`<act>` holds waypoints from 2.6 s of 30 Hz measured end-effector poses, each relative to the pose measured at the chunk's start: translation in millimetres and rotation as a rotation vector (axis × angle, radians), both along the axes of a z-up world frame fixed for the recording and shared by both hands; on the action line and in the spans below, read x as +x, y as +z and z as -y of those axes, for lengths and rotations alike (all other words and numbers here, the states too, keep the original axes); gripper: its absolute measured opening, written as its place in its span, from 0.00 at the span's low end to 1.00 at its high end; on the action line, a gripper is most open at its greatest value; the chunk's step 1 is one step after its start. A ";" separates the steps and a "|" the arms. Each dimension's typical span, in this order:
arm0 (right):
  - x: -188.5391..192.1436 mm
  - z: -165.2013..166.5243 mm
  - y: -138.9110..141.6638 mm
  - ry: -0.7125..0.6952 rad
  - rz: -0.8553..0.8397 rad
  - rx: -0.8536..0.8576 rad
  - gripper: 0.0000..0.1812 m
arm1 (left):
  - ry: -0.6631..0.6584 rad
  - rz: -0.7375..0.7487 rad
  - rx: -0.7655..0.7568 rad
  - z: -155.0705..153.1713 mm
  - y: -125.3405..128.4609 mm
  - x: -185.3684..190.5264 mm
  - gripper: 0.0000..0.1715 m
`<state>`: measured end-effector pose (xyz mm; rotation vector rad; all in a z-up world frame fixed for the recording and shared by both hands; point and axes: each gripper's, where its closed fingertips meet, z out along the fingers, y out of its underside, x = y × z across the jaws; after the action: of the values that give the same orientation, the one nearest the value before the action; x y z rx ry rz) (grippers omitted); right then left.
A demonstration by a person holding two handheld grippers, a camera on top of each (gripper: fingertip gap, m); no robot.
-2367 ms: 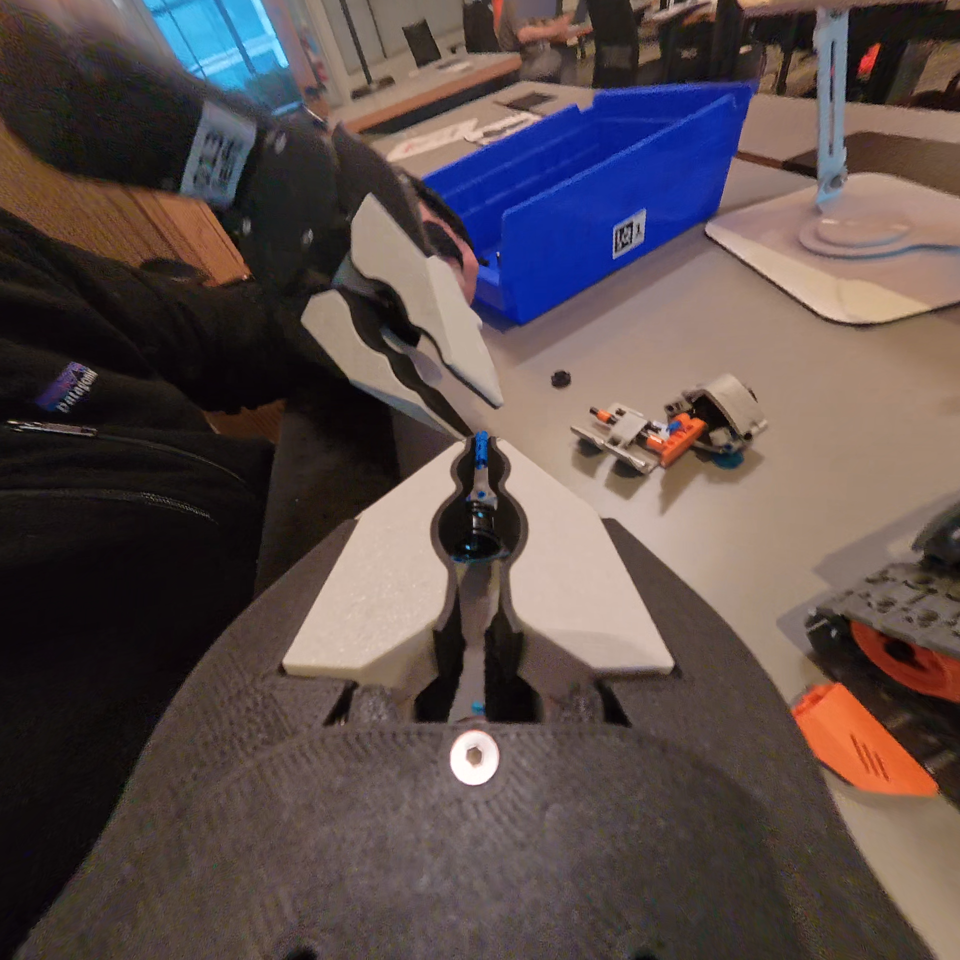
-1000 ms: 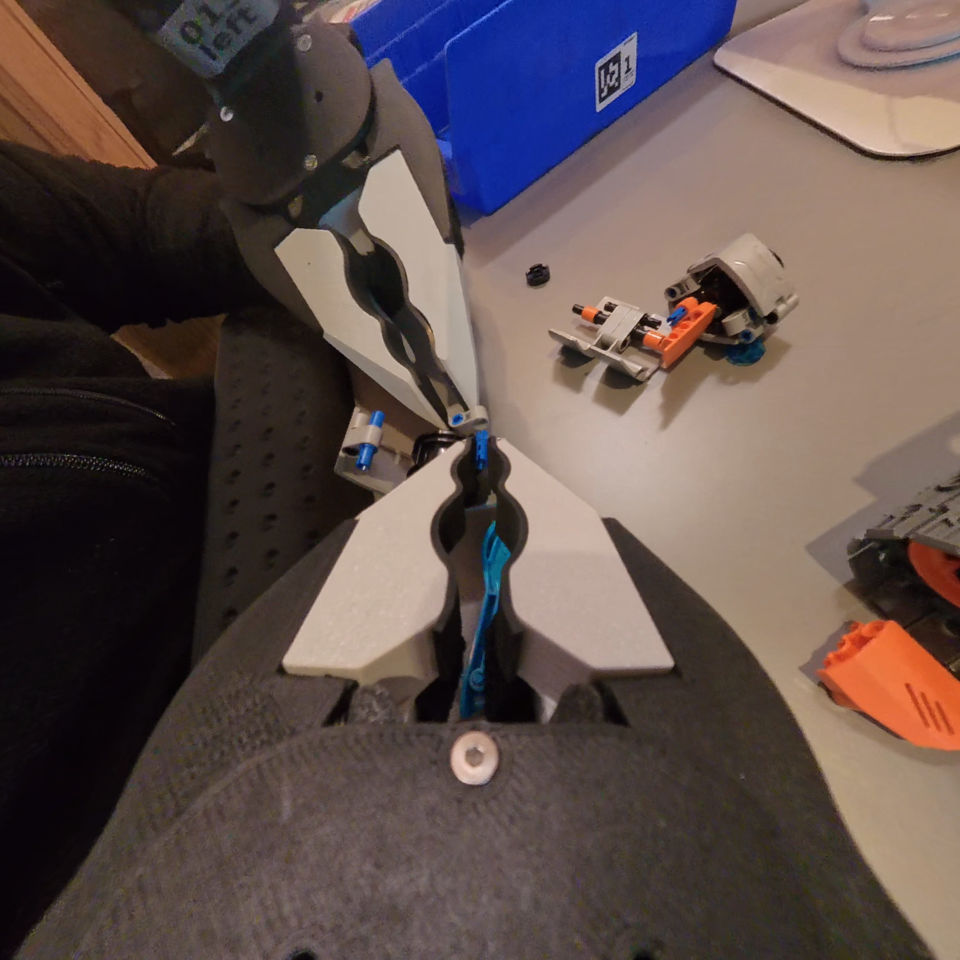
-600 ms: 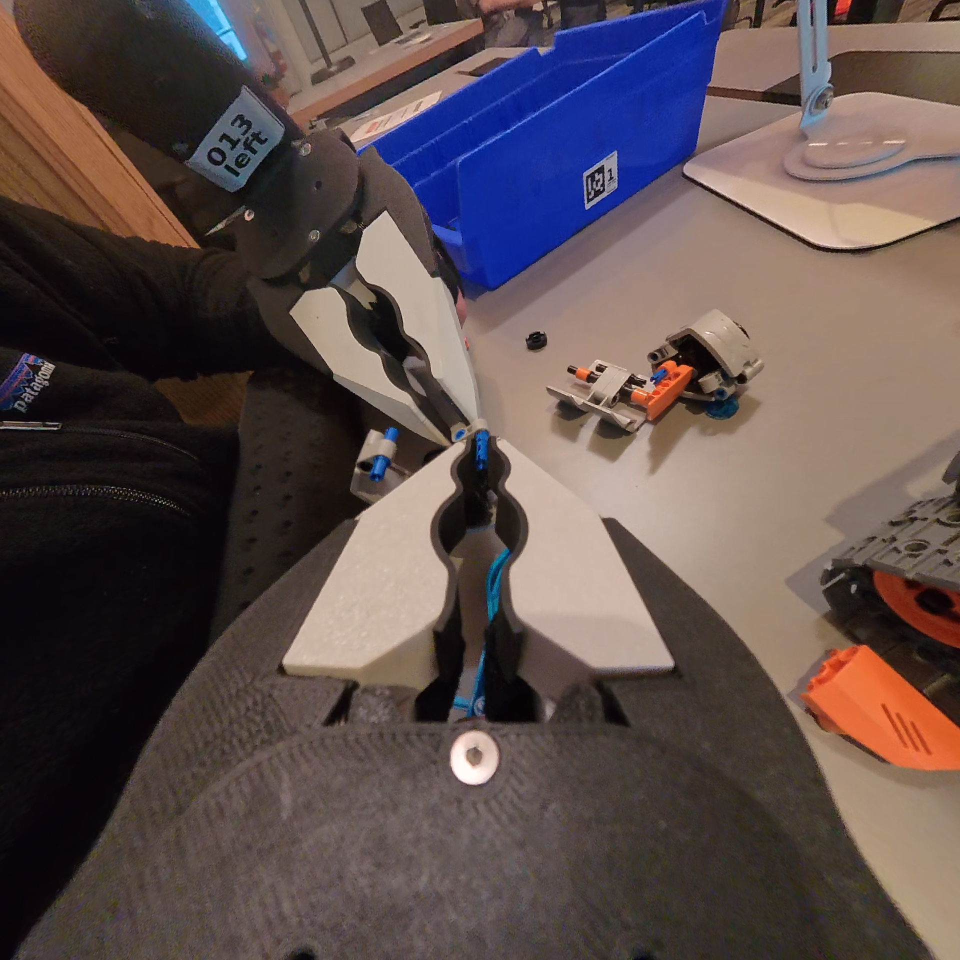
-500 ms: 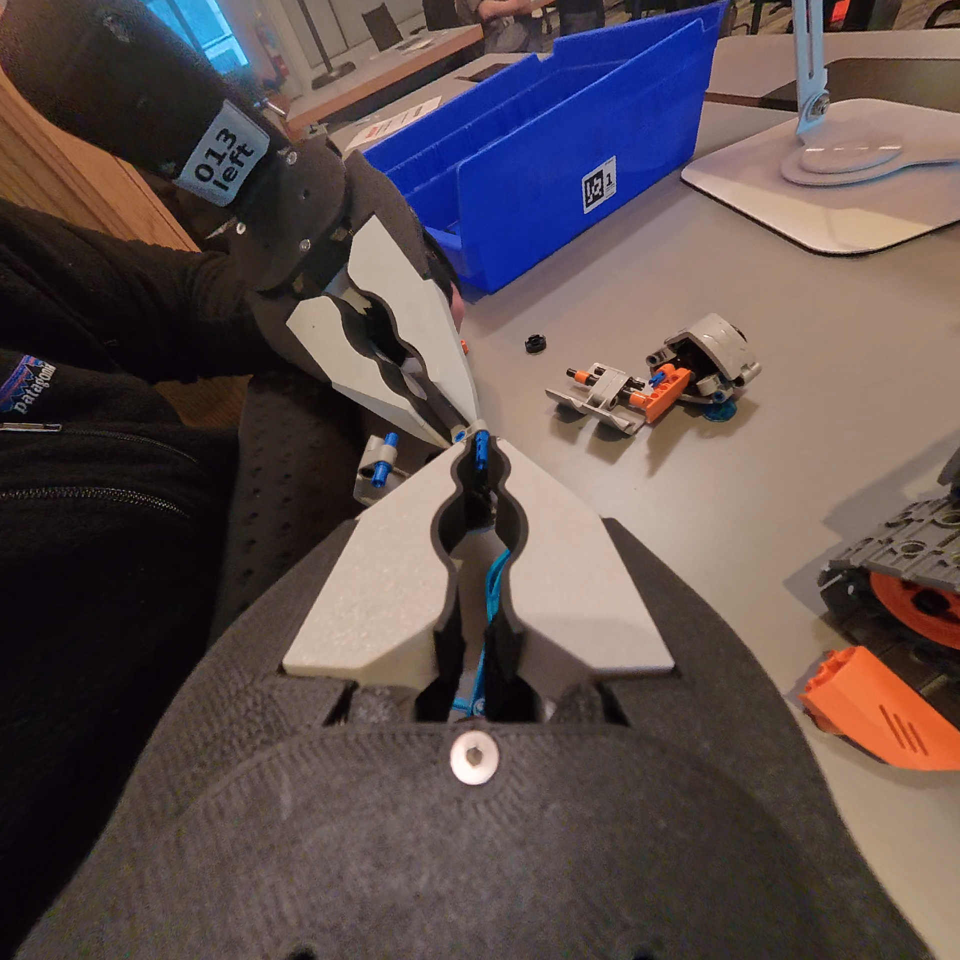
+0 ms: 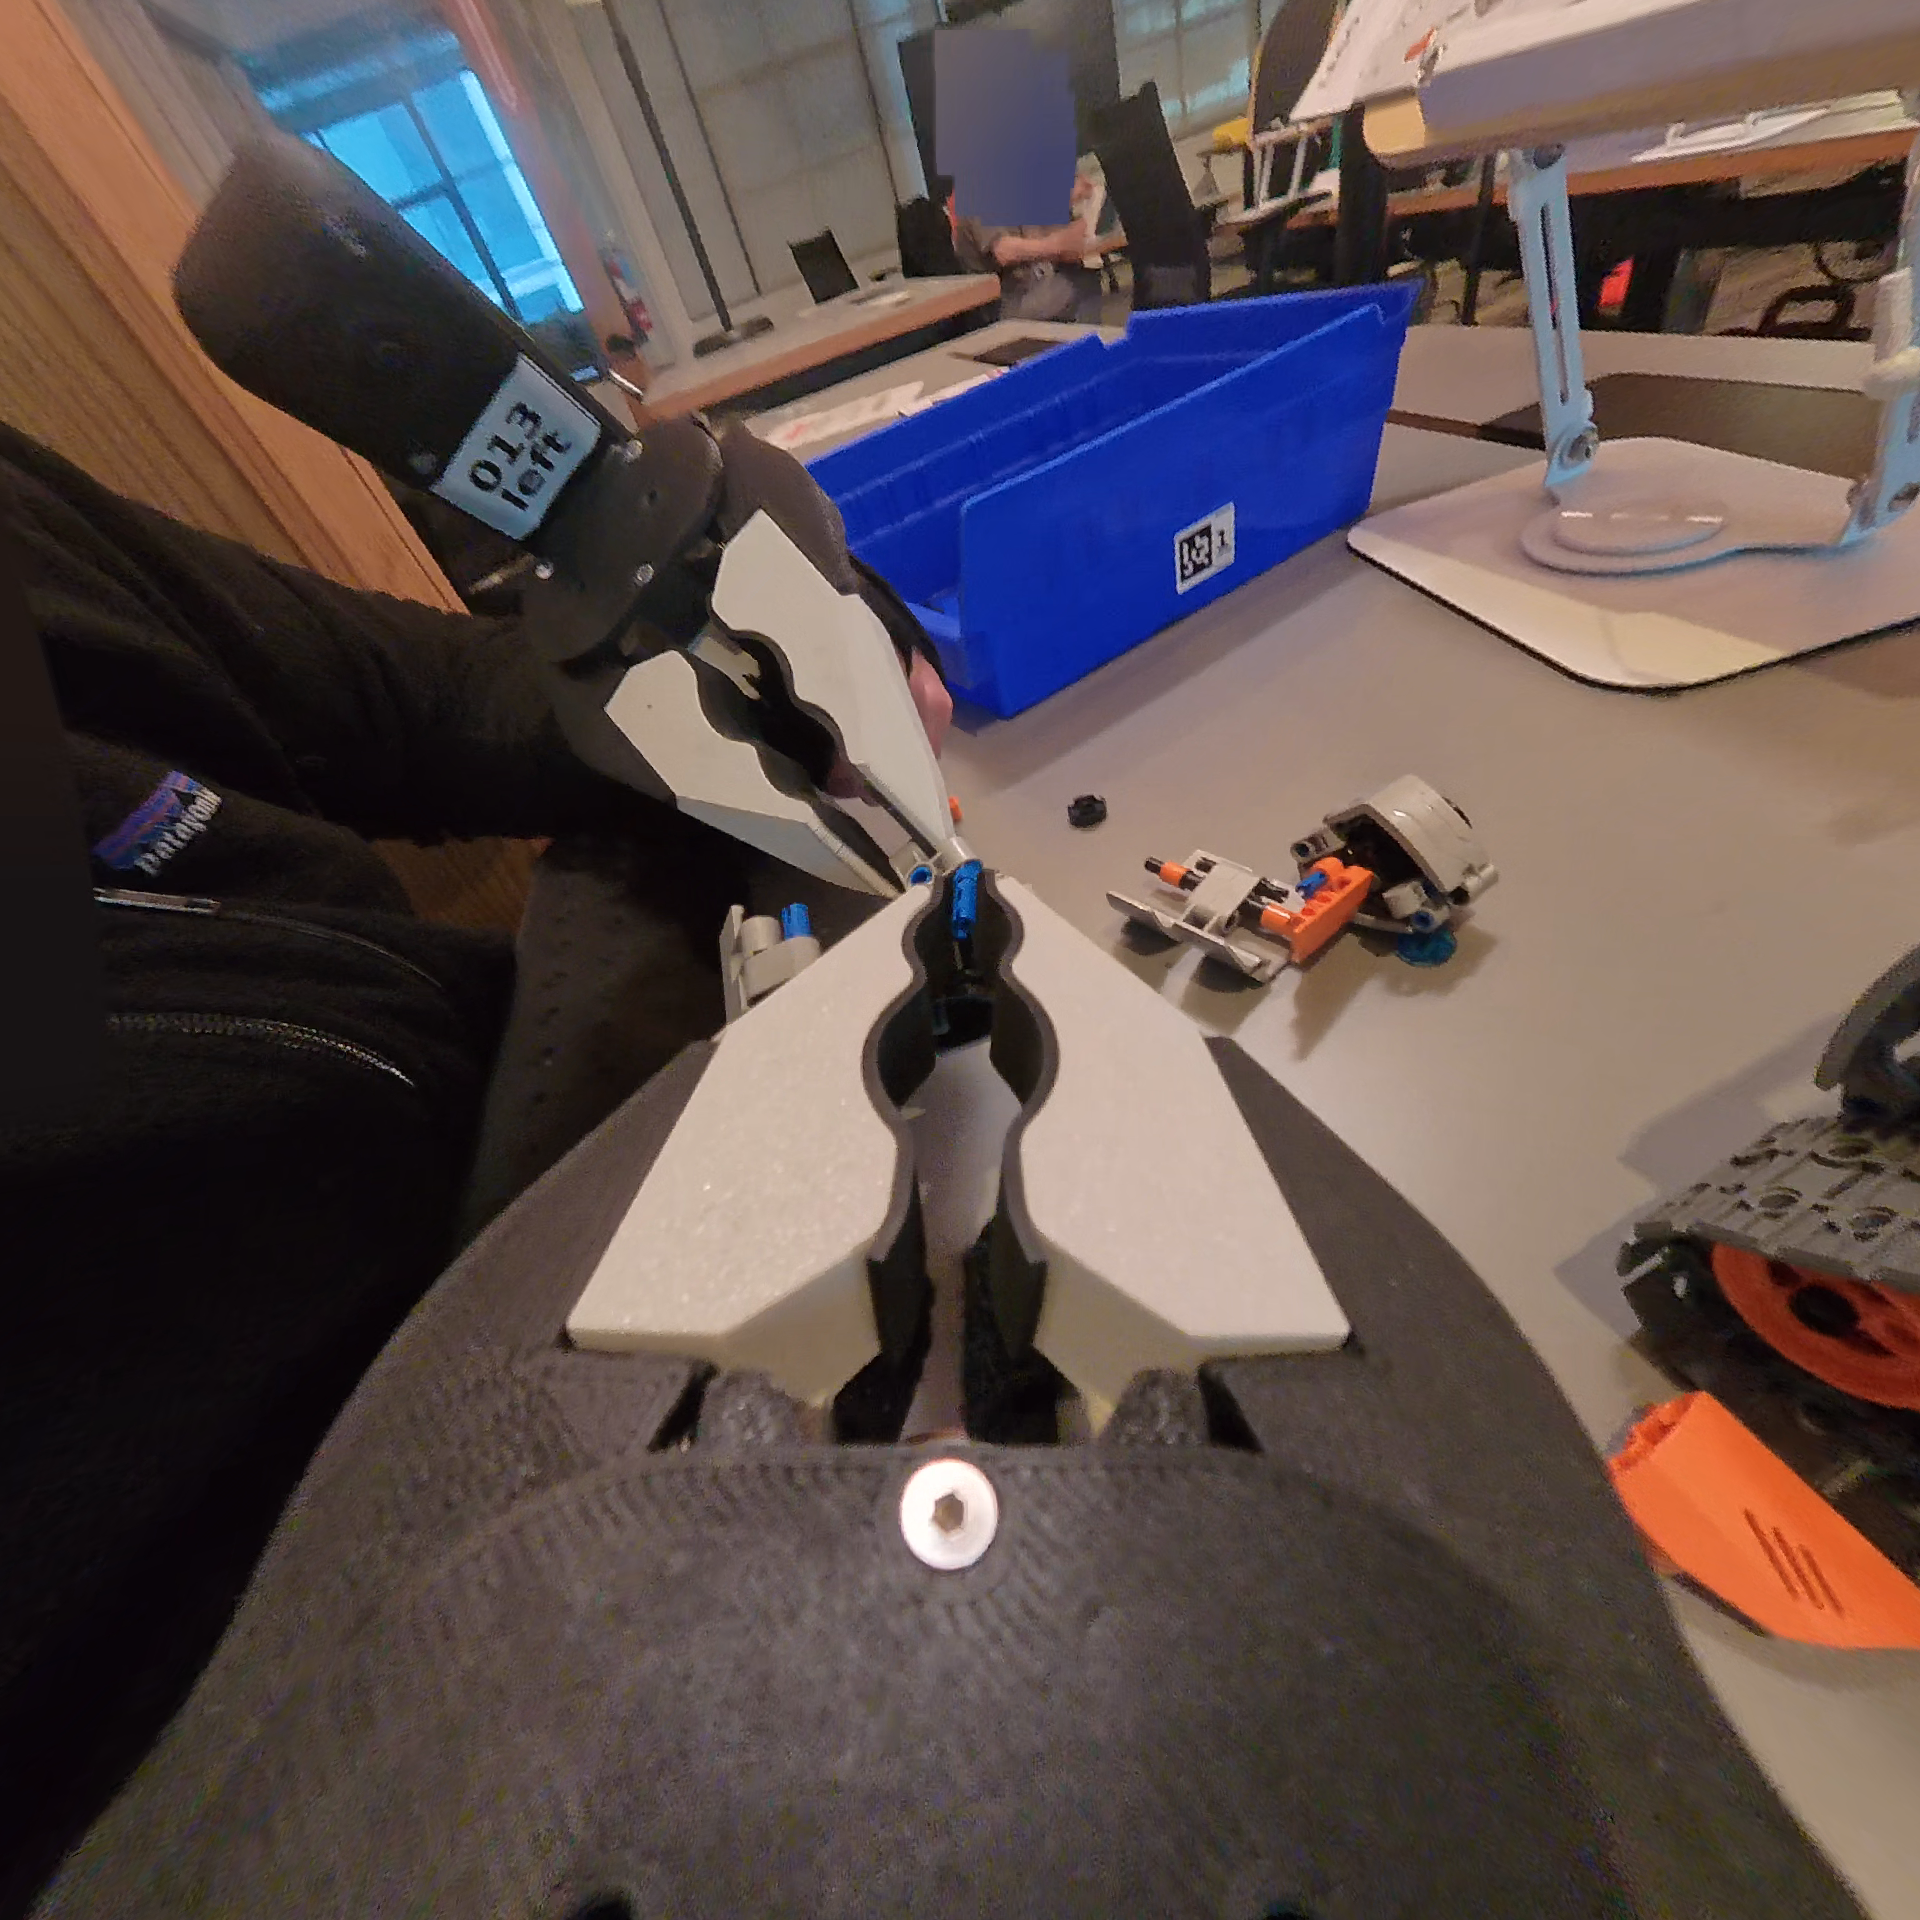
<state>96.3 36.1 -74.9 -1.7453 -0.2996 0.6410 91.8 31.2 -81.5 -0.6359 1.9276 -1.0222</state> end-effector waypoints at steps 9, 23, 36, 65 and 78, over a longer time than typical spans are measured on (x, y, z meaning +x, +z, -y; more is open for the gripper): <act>-8.1 6.0 27.3 0.073 -0.096 0.126 0.00 | -0.055 0.100 -0.091 5.7 28.9 -8.3 0.03; -22.9 16.2 45.9 0.159 -0.065 0.217 0.00 | -0.195 0.090 -0.238 19.1 48.5 -20.4 0.03; -25.8 11.4 33.9 0.217 -0.006 0.127 0.01 | -0.223 0.039 -0.137 15.1 39.7 -23.4 0.02; -15.2 24.1 6.9 0.086 0.103 0.012 0.08 | 0.057 -0.008 0.010 -20.3 2.7 10.0 0.03; -8.0 15.6 1.3 -0.022 0.091 -0.008 0.06 | 0.100 0.031 0.074 -19.3 3.0 11.7 0.03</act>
<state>88.3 20.5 -73.6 -1.7863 -0.3408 0.5489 103.5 50.4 -78.5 -0.6632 1.8784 -0.8892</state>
